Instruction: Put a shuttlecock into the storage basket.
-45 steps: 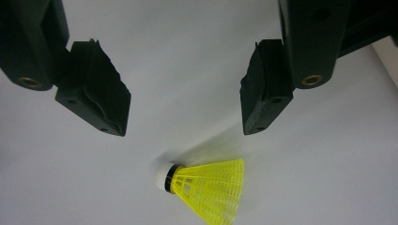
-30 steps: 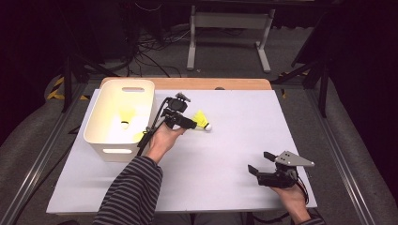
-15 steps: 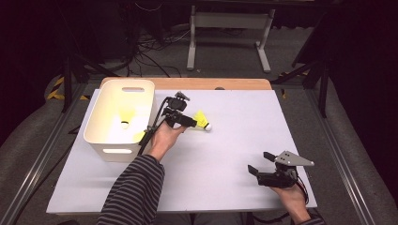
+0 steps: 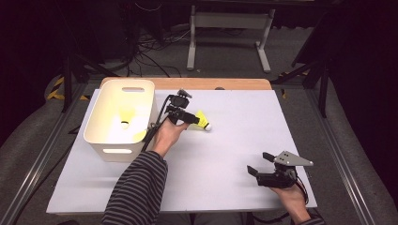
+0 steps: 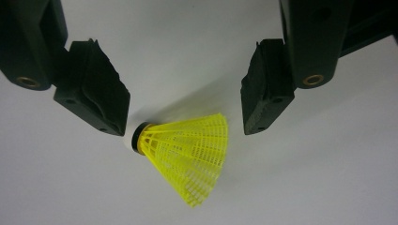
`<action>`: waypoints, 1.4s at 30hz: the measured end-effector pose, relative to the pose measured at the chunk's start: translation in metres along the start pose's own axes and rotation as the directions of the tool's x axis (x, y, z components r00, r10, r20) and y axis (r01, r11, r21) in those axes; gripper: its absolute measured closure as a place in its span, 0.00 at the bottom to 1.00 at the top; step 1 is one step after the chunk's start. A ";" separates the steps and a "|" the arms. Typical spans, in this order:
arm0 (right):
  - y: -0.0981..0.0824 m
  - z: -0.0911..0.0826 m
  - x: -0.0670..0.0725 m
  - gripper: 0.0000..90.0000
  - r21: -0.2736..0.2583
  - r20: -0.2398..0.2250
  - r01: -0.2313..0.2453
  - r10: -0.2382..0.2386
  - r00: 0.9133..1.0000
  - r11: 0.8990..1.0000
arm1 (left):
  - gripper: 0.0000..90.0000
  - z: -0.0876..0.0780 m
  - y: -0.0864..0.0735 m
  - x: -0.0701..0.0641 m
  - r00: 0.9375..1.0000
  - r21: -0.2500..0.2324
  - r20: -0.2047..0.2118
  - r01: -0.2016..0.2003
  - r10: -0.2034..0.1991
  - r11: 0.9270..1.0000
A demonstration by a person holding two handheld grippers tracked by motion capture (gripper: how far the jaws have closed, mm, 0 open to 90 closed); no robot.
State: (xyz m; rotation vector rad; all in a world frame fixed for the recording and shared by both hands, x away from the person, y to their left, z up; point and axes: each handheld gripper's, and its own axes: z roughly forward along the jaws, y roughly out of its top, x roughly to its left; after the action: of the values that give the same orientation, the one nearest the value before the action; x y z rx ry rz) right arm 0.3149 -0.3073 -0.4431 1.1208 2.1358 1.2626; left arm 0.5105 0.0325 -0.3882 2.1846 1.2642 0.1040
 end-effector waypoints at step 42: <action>-0.001 0.004 0.001 0.18 0.033 -0.007 0.007 -0.007 1.000 0.999 | 0.61 0.023 0.010 0.005 0.995 0.006 0.085 0.045 -0.045 0.999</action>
State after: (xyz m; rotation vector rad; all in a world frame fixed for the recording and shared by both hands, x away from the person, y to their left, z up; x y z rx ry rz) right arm 0.3168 -0.3048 -0.4465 1.1227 2.1712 1.2336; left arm 0.5293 0.0226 -0.4024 2.1395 1.2660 -0.0106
